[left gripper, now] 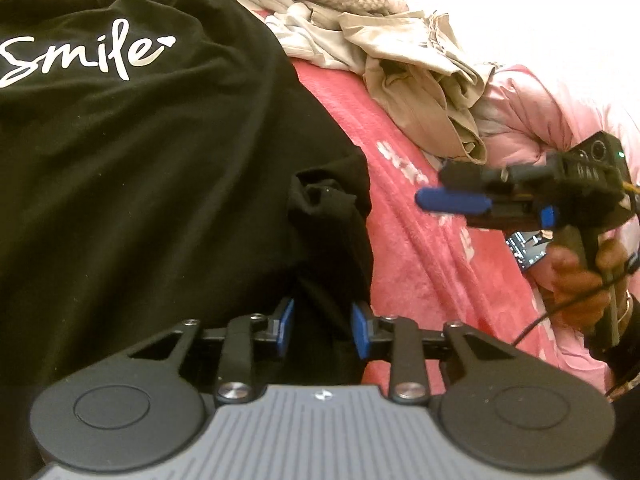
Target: Fold clothes
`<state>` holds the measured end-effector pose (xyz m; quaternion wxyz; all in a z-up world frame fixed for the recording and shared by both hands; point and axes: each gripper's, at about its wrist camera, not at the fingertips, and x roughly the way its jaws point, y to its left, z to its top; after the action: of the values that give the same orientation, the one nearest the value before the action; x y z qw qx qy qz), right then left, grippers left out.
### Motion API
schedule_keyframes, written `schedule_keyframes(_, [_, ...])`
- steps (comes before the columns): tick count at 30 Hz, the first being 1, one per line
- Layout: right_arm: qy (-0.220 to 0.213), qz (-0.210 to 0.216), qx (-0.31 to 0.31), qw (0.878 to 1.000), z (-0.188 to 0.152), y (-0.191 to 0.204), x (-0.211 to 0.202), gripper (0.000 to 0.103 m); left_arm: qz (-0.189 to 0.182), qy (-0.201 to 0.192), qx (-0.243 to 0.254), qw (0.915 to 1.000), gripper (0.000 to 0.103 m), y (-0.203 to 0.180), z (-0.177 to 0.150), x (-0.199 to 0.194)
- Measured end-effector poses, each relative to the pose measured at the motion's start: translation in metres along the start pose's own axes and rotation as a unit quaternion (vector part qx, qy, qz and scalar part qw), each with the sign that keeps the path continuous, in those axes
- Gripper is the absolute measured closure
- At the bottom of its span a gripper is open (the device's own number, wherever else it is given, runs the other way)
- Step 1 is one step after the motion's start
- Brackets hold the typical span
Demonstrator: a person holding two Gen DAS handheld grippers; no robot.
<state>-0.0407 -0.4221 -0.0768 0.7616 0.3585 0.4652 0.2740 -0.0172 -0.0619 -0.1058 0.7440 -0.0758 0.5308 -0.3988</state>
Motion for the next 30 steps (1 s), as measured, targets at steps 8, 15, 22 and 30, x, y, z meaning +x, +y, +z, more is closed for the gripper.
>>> schedule_keyframes(8, [0.050, -0.086, -0.252, 0.963, -0.029, 0.062, 0.045, 0.068, 0.008, -0.011, 0.019, 0.9997, 0.072, -0.002, -0.007, -0.003])
schedule_keyframes(15, [0.066, -0.121, -0.319, 0.938, -0.036, 0.077, 0.075, 0.072, 0.012, -0.019, 0.033, 0.9992, 0.073, -0.001, -0.010, -0.009])
schedule_keyframes(22, [0.066, -0.096, -0.278, 0.953, -0.020, 0.070, 0.089, 0.081, -0.015, -0.043, 0.052, 0.9976, 0.049, -0.007, -0.014, -0.030])
schedule_keyframes(30, [0.080, -0.004, -0.067, 0.995, 0.024, 0.024, 0.102, 0.083, -0.014, -0.033, -0.045, 0.9983, 0.063, 0.019, 0.001, -0.014])
